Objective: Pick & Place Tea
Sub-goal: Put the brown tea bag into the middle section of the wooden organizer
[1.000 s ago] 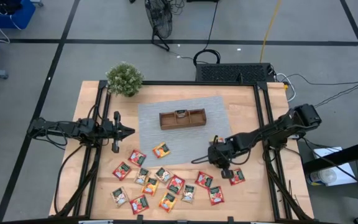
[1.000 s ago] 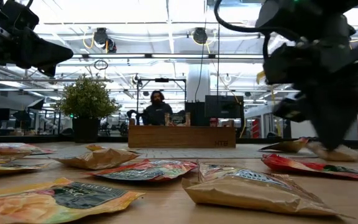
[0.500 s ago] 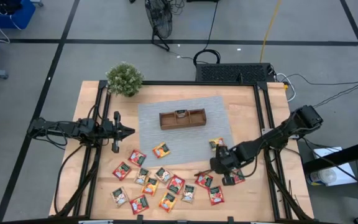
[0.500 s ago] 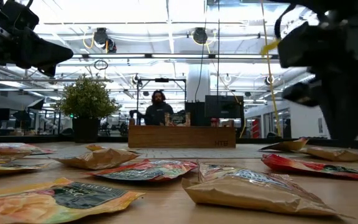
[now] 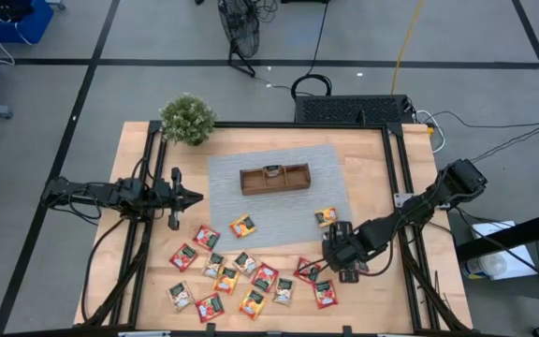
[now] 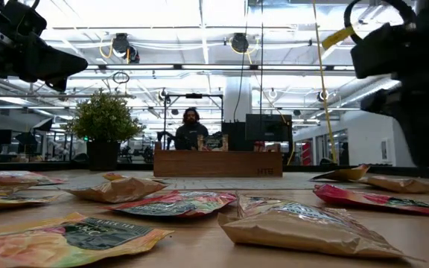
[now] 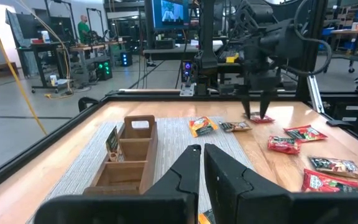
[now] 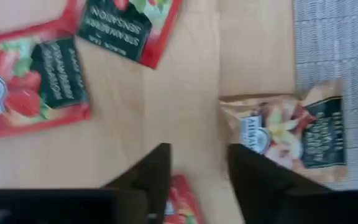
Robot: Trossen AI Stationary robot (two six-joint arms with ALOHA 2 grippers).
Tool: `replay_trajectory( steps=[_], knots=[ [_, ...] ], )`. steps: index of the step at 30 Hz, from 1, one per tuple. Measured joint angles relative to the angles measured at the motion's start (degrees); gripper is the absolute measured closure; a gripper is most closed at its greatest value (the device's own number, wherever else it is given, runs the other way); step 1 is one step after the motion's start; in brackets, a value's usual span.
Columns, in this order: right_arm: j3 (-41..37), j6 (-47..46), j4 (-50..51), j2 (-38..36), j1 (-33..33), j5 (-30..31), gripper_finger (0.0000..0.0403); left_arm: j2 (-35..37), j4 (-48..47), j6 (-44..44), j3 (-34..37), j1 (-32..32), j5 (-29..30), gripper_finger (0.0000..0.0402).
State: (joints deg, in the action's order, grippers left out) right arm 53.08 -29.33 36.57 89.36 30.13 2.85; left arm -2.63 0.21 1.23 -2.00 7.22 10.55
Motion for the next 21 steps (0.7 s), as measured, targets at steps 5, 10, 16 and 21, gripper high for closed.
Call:
replay_trajectory(
  steps=[5,10,16,21],
  knots=[
    [-0.04,3.79,-0.12,0.02,0.19,7.32,0.0182,0.0,0.0,-0.01,0.0,-0.01,0.0,0.0371],
    [-0.07,6.86,-2.01,0.56,0.15,9.2,0.0187,0.0,0.0,0.0,0.0,0.0,0.0,0.0371],
    [-0.28,8.4,-1.96,3.02,0.15,9.01,0.0208,0.02,-0.02,0.0,0.0,-0.02,0.0,0.0371],
    [-0.63,8.54,-2.3,5.18,0.15,9.15,0.0216,0.02,-0.01,0.0,0.02,0.0,0.0,0.0371]
  ],
)
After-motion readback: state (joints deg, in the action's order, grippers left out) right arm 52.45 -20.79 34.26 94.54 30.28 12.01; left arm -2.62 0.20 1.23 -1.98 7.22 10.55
